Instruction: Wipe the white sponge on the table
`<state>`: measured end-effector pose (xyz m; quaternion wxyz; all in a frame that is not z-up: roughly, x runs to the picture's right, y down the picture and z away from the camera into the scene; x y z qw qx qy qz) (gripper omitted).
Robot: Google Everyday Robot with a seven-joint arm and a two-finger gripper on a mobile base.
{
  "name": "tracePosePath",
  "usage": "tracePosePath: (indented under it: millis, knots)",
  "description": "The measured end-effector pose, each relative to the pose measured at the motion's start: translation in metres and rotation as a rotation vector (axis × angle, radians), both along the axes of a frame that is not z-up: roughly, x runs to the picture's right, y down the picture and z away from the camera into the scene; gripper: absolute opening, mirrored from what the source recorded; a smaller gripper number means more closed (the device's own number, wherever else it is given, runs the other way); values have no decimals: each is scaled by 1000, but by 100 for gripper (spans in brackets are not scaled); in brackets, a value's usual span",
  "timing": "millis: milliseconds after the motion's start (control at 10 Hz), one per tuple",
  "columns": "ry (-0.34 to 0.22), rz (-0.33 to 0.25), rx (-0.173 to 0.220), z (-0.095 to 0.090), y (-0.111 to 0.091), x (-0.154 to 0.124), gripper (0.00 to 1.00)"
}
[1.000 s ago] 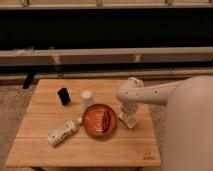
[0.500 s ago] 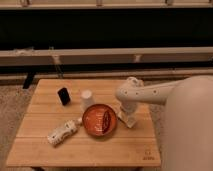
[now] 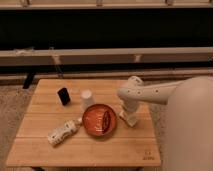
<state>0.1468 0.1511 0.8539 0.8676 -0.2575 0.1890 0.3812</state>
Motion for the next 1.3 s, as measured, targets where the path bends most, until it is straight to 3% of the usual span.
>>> tracePosePath:
  millis: [100, 300, 800, 1300]
  knots:
    - [-2, -7, -9, -1, 1, -1, 10]
    - [-9, -30, -26, -2, 5, -5, 0]
    - [-67, -146, -79, -7, 25, -22, 0]
    - [-98, -154, -131, -11, 43, -10, 0]
